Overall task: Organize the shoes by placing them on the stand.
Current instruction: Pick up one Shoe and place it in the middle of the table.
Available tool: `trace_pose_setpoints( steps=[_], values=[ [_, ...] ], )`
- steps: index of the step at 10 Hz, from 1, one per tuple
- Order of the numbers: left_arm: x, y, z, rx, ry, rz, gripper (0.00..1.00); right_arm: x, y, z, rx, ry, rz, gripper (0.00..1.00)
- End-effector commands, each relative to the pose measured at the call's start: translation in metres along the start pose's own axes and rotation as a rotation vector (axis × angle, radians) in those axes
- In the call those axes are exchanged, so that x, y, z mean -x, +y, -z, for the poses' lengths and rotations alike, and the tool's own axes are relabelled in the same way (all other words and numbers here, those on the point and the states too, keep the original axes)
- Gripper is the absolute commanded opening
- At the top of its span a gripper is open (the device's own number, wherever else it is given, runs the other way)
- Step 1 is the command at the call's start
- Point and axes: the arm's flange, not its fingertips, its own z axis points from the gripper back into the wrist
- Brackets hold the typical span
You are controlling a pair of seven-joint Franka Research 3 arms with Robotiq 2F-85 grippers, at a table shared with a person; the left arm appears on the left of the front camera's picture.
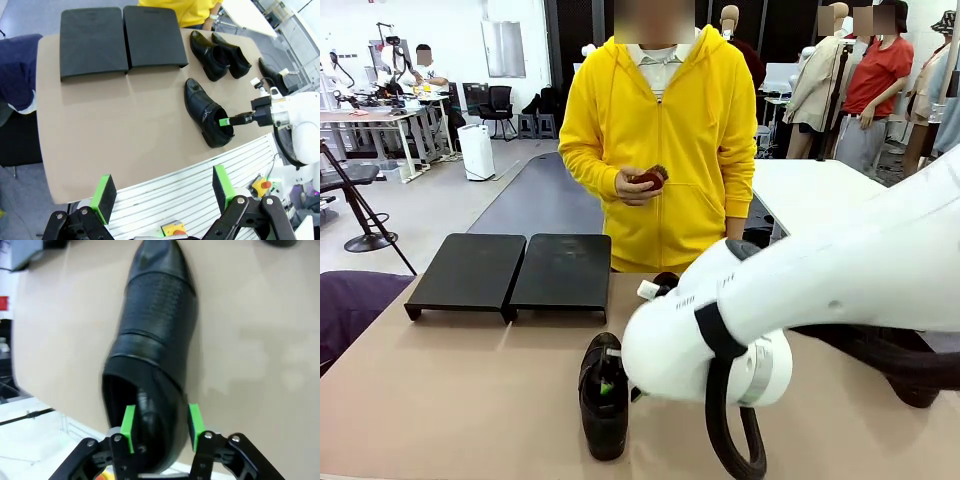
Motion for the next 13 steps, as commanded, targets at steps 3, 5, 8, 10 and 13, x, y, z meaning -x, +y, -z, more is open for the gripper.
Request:
trace_pose_setpoints(
  steps=[3,5,8,10,13],
  values=[
    [0.001,0.001,-0.001,0.017,-0.002,0.009,1.0,-0.018,-0.046,-0.165,-0.052,0.077,-0.043,1.0],
    [0.001,0.001,-0.001,0.017,-0.002,0.009,1.0,-0.016,-0.099,-0.263,0.125,0.191,-0.197,1.0],
    [0.001,0.001,-0.001,0.017,-0.002,0.009,1.0,-0.007,-0.171,-0.392,0.073,0.268,-0.133,1.0],
    [0.001,0.001,-0.001,0.017,-0.002,0.009,1.0,0.016,-0.211,-0.458,-0.041,0.202,-0.03,1.0],
    [0.001,0.001,-0.001,0.017,-0.002,0.009,1.0,0.062,-0.239,-0.496,-0.104,-0.015,0.035,1.0]
  ],
)
